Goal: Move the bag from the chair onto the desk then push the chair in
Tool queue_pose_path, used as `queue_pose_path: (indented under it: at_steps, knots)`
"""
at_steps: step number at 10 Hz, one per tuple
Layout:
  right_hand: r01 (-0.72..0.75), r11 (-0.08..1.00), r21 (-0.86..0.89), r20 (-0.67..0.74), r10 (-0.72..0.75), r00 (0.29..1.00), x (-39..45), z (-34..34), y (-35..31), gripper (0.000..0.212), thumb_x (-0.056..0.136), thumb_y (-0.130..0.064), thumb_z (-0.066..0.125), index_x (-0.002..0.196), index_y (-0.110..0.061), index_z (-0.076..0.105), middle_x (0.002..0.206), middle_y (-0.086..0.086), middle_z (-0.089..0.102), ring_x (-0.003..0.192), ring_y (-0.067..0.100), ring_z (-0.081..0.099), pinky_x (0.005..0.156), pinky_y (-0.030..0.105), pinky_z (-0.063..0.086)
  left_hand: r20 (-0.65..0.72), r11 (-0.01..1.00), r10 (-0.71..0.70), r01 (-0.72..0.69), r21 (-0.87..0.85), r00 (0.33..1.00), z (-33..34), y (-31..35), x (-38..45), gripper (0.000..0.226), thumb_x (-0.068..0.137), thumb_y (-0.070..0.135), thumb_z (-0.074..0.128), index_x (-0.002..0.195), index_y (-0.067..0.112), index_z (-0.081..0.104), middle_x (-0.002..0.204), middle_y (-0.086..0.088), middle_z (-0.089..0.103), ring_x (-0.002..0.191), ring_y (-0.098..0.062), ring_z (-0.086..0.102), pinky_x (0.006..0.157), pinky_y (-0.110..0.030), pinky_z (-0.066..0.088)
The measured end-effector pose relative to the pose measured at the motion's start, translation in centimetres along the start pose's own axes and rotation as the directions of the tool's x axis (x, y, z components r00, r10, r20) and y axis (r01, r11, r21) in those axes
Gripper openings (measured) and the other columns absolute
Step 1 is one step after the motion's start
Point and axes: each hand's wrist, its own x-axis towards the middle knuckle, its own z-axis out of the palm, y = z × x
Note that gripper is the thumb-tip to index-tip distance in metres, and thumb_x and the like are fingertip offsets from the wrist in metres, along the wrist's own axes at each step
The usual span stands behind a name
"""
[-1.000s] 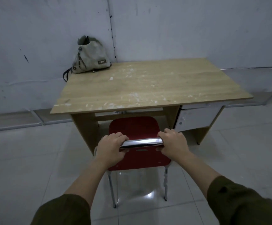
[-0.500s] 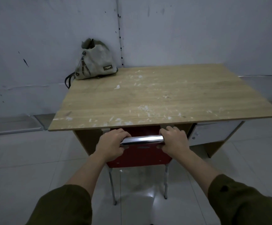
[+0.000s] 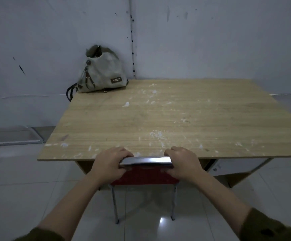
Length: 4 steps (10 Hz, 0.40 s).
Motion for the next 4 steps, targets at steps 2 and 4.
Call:
queue_pose_path:
  at_steps: [2, 4]
  knots:
    - [-0.008, 0.916, 0.402, 0.34, -0.141, 0.93, 2.8, -2.8, 1.6, 0.062, 0.056, -0.071, 0.065, 0.101, -0.028, 0.062, 0.095, -0.007, 0.065, 0.087, 0.012, 0.062, 0.08, 0.035, 0.054, 0.375, 0.872, -0.06, 0.231, -0.431, 0.925, -2.8, 0.6, 2.7, 0.051, 0.063, 0.069, 0.052, 0.097, 0.034, 0.065, 0.101, 0.013, 0.069, 0.093, -0.004, 0.063, 0.085, -0.028, 0.05]
    - [-0.129, 0.912, 0.389, 0.623, -0.158, 0.766, 7.3, -4.9, 0.6, 0.058, 0.071, -0.058, 0.065, 0.119, -0.027, 0.056, 0.113, -0.005, 0.062, 0.103, 0.013, 0.059, 0.094, 0.032, 0.046, 0.415, 0.805, -0.044, 0.279, -0.524, 0.909, -4.7, -1.4, 7.8, 0.033, 0.081, 0.038, 0.063, 0.108, 0.019, 0.064, 0.108, 0.001, 0.068, 0.1, -0.009, 0.063, 0.089, -0.025, 0.048]
